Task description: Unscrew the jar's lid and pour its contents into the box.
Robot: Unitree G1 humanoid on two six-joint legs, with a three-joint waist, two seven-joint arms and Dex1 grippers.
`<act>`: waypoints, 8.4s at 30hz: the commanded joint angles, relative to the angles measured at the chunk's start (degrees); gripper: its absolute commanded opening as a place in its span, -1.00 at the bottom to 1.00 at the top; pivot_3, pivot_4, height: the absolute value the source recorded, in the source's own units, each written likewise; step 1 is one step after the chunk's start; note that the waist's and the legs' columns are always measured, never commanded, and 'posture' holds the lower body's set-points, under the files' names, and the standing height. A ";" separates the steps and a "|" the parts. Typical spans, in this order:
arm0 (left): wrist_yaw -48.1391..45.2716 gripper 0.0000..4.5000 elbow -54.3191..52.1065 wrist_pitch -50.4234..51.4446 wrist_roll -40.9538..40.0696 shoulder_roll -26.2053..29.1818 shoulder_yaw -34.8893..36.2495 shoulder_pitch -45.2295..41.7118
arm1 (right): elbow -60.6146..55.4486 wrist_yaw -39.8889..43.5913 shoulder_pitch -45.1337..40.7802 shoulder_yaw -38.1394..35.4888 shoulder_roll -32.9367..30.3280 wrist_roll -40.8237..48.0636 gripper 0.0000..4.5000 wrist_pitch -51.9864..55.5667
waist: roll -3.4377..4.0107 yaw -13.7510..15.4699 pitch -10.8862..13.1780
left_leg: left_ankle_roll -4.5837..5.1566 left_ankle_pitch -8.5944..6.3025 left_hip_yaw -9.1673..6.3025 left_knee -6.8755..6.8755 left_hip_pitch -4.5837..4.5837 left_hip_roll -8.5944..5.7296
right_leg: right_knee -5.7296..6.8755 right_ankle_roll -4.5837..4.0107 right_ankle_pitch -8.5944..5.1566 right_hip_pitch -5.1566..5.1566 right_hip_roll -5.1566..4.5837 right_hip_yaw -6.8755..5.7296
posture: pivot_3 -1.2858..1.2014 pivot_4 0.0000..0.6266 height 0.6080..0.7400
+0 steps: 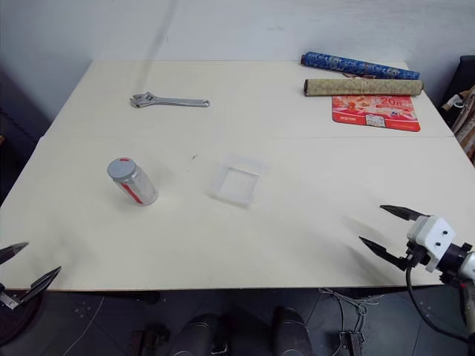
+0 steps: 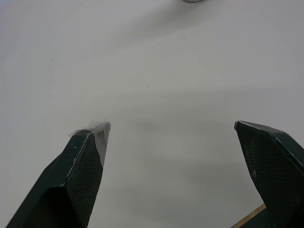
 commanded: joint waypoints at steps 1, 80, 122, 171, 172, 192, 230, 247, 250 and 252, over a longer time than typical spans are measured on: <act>0.70 0.97 -2.12 -0.59 -1.21 -0.24 2.09 1.20 | 0.20 0.74 -0.99 0.31 -0.11 1.03 1.00 -0.60 | -0.01 0.02 0.00 | 0.00 0.00 0.00 0.00 0.00 0.00 | 0.01 0.00 0.00 0.00 0.00 0.00 | 0.03 -0.52 1.00; 25.17 0.03 -12.74 18.93 -1.81 -23.26 -27.51 -42.38 | -37.99 -14.31 -7.94 11.50 15.27 17.79 1.00 26.75 | -0.48 0.51 -0.47 | 0.37 -0.01 0.17 0.81 -0.09 0.18 | 0.65 -0.05 0.10 0.00 0.26 0.27 | 0.03 -0.52 1.00; -1.12 0.03 -21.68 43.02 -10.81 -14.59 -44.67 -62.20 | -36.50 -20.10 -47.76 27.79 19.07 19.05 0.14 61.84 | -0.09 0.17 -0.24 | 0.40 0.01 0.13 0.95 -0.42 0.20 | 0.70 -0.10 0.07 -0.21 0.98 -0.15 | 0.03 -0.52 1.00; -9.69 0.03 -18.63 41.88 -11.62 -15.84 -46.65 -61.80 | -31.23 -13.30 -51.30 27.23 19.21 15.07 0.99 60.67 | -0.09 0.08 -0.24 | 0.35 0.06 0.12 0.97 -0.38 0.23 | 0.73 -0.10 0.07 -0.19 1.01 -0.14 | 0.03 -0.52 1.00; -9.71 0.03 -18.66 41.82 -11.61 -15.82 -46.67 -61.77 | -30.78 -13.00 -51.17 26.98 18.92 14.88 0.99 60.40 | -0.09 0.07 -0.24 | 0.35 0.06 0.12 0.97 -0.39 0.22 | 0.73 -0.11 0.07 -0.19 1.01 -0.13 | 0.03 -0.52 1.00; -9.59 0.03 -18.69 41.23 -10.69 -15.97 -46.23 -61.40 | -26.67 -5.06 -43.52 20.12 12.22 18.40 0.99 56.50 | -0.10 0.27 -0.23 | 0.38 0.07 0.12 0.97 -0.39 0.20 | 0.72 -0.10 0.07 -0.17 0.98 -0.14 | 0.03 -0.52 1.00; -8.72 0.03 -18.79 40.90 -9.28 -16.36 -47.05 -61.25 | -31.58 -7.52 -45.76 23.98 16.05 19.24 0.99 59.81 | -0.08 0.17 -0.23 | 0.35 0.10 0.12 0.97 -0.37 0.23 | 0.73 -0.10 0.07 -0.17 1.00 -0.12 | 0.03 -0.52 1.00; -8.74 0.03 -19.27 41.04 -9.23 -16.24 -47.28 -60.88 | -35.66 -8.17 -46.59 25.50 16.43 22.33 0.99 64.00 | -0.08 0.15 -0.23 | 0.34 0.10 0.12 0.97 -0.36 0.25 | 0.73 -0.10 0.07 -0.17 1.01 -0.11 | 0.03 -0.52 1.00; -8.81 0.03 -19.11 40.87 -9.15 -16.35 -47.41 -60.97 | -35.16 -8.24 -46.58 26.26 16.64 21.58 0.99 63.29 | -0.08 0.21 -0.23 | 0.34 0.10 0.12 0.97 -0.37 0.25 | 0.73 -0.10 0.07 -0.17 1.00 -0.11 | 0.03 -0.52 1.00; -8.83 0.03 -18.98 40.74 -9.07 -16.47 -47.48 -61.05 | -34.80 -8.11 -46.29 26.65 16.83 21.08 0.82 62.67 | -0.08 0.20 -0.23 | 0.34 0.10 0.12 0.97 -0.37 0.25 | 0.73 -0.10 0.07 -0.17 1.00 -0.11 | 0.03 -0.52 1.00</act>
